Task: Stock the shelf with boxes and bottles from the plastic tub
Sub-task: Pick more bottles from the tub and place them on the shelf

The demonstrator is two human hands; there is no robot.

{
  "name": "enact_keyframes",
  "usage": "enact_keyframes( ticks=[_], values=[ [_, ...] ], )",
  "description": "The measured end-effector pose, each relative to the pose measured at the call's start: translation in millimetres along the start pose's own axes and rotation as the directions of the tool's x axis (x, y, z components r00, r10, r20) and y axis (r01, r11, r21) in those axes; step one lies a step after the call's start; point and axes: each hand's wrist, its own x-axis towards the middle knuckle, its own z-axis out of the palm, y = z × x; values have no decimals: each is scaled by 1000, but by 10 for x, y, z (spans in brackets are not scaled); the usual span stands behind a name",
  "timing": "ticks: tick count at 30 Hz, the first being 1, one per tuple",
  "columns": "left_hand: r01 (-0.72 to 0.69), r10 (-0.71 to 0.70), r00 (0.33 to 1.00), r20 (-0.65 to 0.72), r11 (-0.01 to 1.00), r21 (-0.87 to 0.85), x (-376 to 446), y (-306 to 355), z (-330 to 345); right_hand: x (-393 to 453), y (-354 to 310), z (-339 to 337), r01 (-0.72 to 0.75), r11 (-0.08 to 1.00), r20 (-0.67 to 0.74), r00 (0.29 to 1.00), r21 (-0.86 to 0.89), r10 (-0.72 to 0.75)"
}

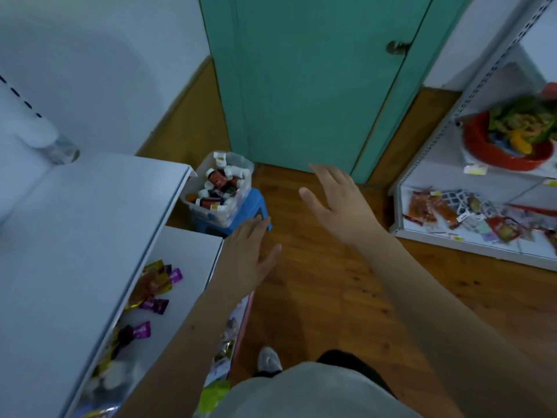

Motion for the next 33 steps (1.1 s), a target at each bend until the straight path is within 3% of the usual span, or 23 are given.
enact_keyframes(
  ticks=[10,17,24,29,33],
  values=[
    [153,-150,988,41,984,-88,1256,-583,-37,1923,309,430,61,997,95,993,46,-65],
    [422,-417,906,71,904,-76,2428,-1238,280,3779,584,1223,191,971,259,940,146,-224],
    [751,-762,639,102,589,-299,3226,-1784,363,5274,502,2042,236,943,491,809,233,-324],
    [832,-933,298,203,149,-534,3526,-2199,652,5735,529,2888,187,950,665,680,251,-309],
    [789,-950,89,299,-116,-604,3685,-2671,978,5765,657,3640,140,963,746,611,228,-266]
  ],
)
